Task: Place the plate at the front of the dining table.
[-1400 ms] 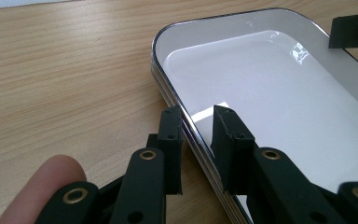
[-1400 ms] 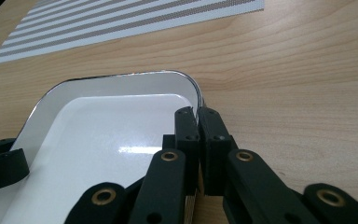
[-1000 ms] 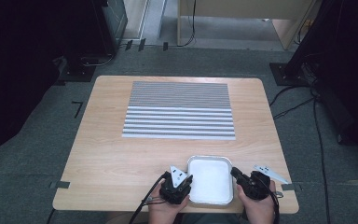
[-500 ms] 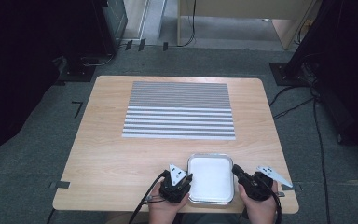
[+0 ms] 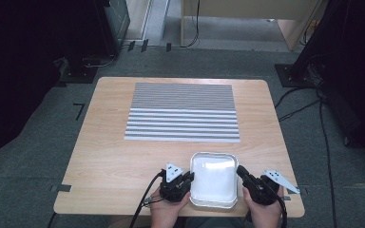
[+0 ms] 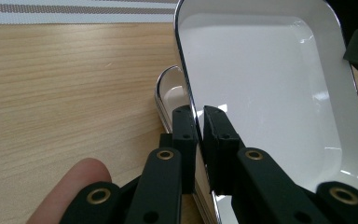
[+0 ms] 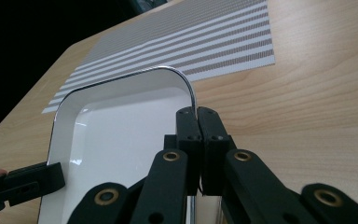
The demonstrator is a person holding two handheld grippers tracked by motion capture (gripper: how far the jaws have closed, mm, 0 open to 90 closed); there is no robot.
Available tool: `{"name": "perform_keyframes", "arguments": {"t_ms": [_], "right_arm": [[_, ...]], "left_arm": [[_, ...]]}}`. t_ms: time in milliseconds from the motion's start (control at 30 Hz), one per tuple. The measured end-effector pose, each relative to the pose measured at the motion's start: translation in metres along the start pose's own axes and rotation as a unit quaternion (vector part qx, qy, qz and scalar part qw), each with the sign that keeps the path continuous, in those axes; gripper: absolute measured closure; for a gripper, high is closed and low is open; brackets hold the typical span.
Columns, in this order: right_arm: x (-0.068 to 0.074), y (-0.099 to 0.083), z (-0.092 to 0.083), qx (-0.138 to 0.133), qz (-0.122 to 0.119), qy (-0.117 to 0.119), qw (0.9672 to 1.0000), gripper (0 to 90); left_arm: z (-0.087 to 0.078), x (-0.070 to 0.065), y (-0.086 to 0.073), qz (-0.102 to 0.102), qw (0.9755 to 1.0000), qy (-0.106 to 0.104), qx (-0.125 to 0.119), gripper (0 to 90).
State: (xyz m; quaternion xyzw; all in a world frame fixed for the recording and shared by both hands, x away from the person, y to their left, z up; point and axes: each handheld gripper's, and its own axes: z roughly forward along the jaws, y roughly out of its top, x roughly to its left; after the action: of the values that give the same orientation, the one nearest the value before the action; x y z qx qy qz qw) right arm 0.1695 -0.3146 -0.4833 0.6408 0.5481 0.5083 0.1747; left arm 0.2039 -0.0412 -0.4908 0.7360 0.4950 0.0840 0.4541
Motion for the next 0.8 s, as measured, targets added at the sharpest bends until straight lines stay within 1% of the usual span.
{"name": "perform_keyframes", "arguments": {"t_ms": [33,133,233,267,467,567,800], "right_arm": [[0.0,0.0,0.0,-0.002,-0.003,0.001,1.0,89.7],[0.002,0.001,0.001,-0.006,-0.006,0.001,1.0,89.7],[0.005,0.002,0.001,-0.01,-0.01,0.0,0.9999,89.7],[0.005,0.002,0.001,-0.012,-0.011,0.0,0.9999,89.7],[0.013,0.006,0.0,-0.025,-0.026,0.002,0.9994,89.6],[0.017,0.009,0.001,-0.027,-0.028,0.004,0.9992,89.6],[0.027,0.017,0.008,-0.029,-0.037,0.016,0.9988,89.6]], "left_arm": [[0.0,0.001,0.001,-0.006,1.0,-0.002,0.0,85.3],[-0.001,0.004,0.002,-0.013,0.9999,-0.006,-0.004,86.2],[-0.002,0.006,0.004,-0.024,0.9995,-0.012,-0.013,87.5],[-0.003,0.006,0.005,-0.024,0.9995,-0.012,-0.016,87.9],[-0.005,0.011,0.009,-0.037,0.9989,-0.019,-0.023,88.9],[-0.008,0.014,0.011,-0.043,0.9986,-0.021,-0.025,88.9],[-0.015,0.022,0.019,-0.046,0.9982,-0.013,-0.035,89.3]]}}
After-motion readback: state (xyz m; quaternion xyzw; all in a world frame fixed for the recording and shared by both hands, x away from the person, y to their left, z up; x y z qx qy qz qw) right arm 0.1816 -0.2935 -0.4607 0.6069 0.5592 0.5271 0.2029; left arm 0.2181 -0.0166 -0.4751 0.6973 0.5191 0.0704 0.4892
